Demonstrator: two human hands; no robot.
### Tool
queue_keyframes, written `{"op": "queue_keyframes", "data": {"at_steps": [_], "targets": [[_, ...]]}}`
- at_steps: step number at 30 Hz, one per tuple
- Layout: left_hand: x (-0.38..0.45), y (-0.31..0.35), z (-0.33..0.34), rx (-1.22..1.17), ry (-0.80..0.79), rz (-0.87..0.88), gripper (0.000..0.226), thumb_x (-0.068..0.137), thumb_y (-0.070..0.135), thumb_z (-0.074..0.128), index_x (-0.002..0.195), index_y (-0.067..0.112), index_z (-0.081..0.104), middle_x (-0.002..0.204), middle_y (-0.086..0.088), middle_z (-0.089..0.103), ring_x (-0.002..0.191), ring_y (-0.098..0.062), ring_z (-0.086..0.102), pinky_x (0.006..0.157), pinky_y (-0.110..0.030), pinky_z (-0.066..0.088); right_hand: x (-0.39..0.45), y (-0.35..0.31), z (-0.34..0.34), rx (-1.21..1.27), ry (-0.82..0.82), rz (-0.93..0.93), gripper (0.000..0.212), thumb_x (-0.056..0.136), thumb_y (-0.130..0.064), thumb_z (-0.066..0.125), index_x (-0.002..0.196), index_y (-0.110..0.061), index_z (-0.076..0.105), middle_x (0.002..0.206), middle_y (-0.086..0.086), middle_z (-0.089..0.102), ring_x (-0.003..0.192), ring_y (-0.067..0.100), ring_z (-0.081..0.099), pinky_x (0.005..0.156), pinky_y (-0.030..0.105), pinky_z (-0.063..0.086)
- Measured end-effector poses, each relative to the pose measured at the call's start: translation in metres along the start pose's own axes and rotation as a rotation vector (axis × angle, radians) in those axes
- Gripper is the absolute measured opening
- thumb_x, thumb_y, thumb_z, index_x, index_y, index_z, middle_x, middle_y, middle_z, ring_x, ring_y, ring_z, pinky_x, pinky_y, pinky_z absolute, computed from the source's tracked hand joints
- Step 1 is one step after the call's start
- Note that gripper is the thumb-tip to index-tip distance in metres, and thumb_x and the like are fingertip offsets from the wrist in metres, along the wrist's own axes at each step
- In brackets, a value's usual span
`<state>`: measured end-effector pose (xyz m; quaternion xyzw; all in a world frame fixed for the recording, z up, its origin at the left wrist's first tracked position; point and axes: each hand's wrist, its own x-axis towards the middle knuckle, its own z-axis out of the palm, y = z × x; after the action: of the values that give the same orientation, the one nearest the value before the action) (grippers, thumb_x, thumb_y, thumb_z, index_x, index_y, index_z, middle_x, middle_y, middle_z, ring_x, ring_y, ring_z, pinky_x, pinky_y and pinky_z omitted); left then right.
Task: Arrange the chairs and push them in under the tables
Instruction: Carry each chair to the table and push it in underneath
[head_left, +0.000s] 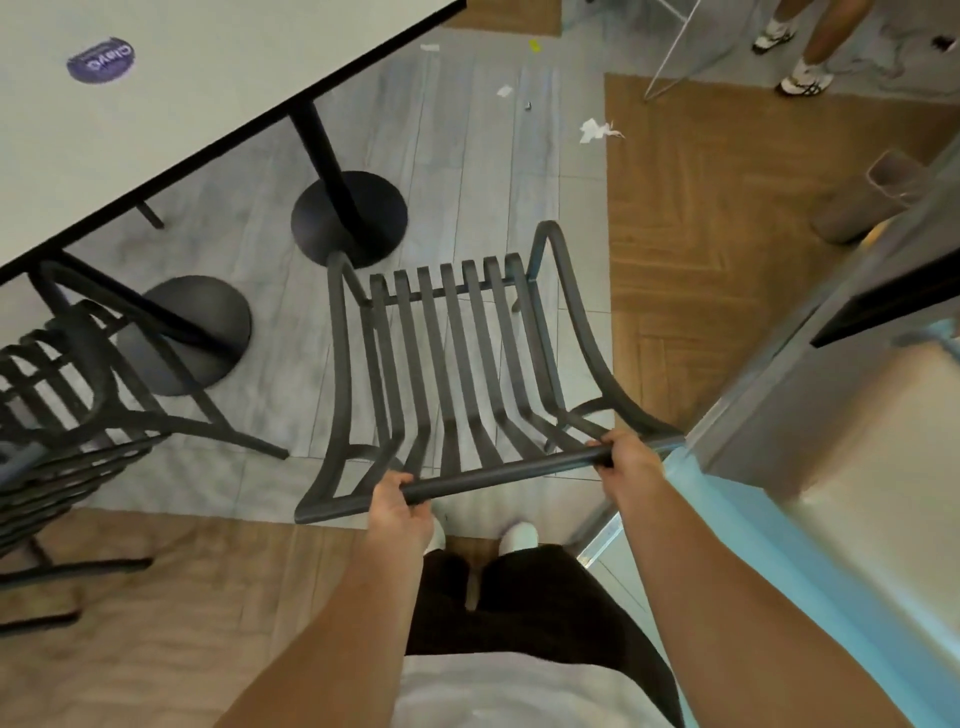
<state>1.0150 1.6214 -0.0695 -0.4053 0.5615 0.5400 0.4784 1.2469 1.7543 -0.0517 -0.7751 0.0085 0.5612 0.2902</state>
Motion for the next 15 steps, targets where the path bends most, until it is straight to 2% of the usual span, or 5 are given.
{"op": "queue_keyframes", "data": {"at_steps": [3,7,10,13,15], "targets": [[-0.004,0.006,0.001,-0.084,0.002,0.021,0.008,0.100,0.001,0.052,0.096,0.005,0.057,0.105,-0.011,0.057,0.089,-0.023,0.061,0.094,-0.032,0.051,0.002,-0.007,0.020,-0.013,-0.030,-0.015,0.010,0.089,0.007,0.059,0.087,0.000,0.052,0.089,0.019,0.065,0.076,0.025,0.068,0.081,0.038,0.059],[-0.008,0.008,0.011,-0.209,0.028,0.042,0.007,0.098,-0.001,0.053,0.099,0.005,0.056,0.124,-0.015,0.058,0.103,-0.028,0.063,0.106,-0.039,0.051,0.009,-0.022,0.045,-0.112,-0.079,-0.040,0.010,0.088,0.006,0.060,0.083,0.000,0.054,0.091,0.019,0.065,0.076,0.026,0.066,0.088,0.041,0.058],[-0.014,0.003,0.020,-0.346,0.055,0.040,0.008,0.098,-0.001,0.054,0.103,0.005,0.056,0.122,-0.015,0.059,0.097,-0.028,0.062,0.107,-0.038,0.050,0.015,-0.037,0.062,-0.195,-0.111,-0.048,0.007,0.087,0.003,0.061,0.088,-0.001,0.055,0.100,0.021,0.066,0.080,0.026,0.066,0.092,0.043,0.058],[-0.011,-0.005,0.028,-0.409,0.095,0.054,0.035,0.093,-0.003,0.059,0.127,0.002,0.059,0.128,-0.017,0.062,0.109,-0.032,0.065,0.090,-0.040,0.058,0.023,-0.055,0.075,-0.270,-0.146,-0.044,0.006,0.089,0.001,0.062,0.093,0.001,0.057,0.096,0.017,0.065,0.082,0.023,0.065,0.093,0.039,0.056],[-0.009,-0.011,0.035,-0.422,0.110,0.069,0.043,0.091,-0.005,0.060,0.133,0.002,0.058,0.130,-0.018,0.063,0.112,-0.034,0.065,0.081,-0.041,0.059,0.026,-0.066,0.083,-0.317,-0.154,-0.051,0.009,0.089,-0.001,0.063,0.096,0.000,0.058,0.095,0.015,0.063,0.083,0.022,0.065,0.091,0.037,0.057]]}}
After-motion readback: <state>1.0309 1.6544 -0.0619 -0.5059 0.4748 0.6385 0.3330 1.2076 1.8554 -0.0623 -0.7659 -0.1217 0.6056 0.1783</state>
